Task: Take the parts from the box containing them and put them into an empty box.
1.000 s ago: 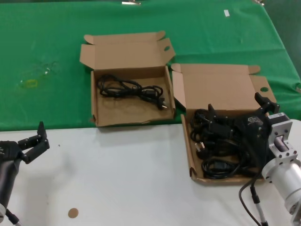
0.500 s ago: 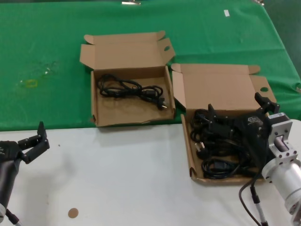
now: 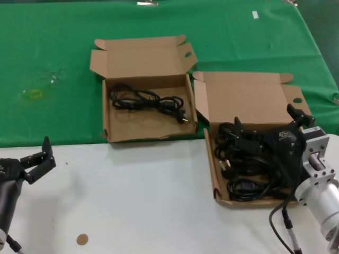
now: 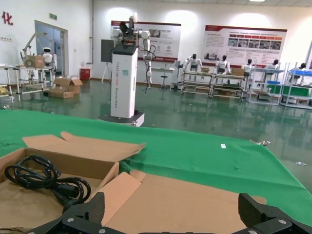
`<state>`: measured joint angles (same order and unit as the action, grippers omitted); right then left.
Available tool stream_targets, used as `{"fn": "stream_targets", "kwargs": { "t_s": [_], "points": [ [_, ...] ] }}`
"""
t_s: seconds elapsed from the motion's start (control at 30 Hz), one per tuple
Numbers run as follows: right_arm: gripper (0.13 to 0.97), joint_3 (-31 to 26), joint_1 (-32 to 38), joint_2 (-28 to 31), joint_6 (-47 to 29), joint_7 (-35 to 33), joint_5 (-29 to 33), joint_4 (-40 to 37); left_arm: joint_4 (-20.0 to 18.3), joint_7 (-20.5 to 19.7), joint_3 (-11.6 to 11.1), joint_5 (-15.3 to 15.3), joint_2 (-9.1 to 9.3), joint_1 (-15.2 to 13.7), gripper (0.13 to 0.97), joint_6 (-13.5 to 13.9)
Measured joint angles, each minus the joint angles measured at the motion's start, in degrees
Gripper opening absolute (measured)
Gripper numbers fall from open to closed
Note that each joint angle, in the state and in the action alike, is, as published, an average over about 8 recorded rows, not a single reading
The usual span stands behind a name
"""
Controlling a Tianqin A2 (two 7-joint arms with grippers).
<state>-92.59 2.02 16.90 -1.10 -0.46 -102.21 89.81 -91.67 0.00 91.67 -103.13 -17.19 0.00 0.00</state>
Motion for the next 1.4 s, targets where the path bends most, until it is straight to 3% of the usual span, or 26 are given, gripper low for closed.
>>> {"fn": "stream_targets", "kwargs": {
  "t_s": [1.4],
  "points": [
    [0.966,0.00,0.00,0.00,0.00,0.00,0.00,0.00,0.00,-0.01,0.00,0.00,0.00,0.00,0.966,0.00]
  ]
}}
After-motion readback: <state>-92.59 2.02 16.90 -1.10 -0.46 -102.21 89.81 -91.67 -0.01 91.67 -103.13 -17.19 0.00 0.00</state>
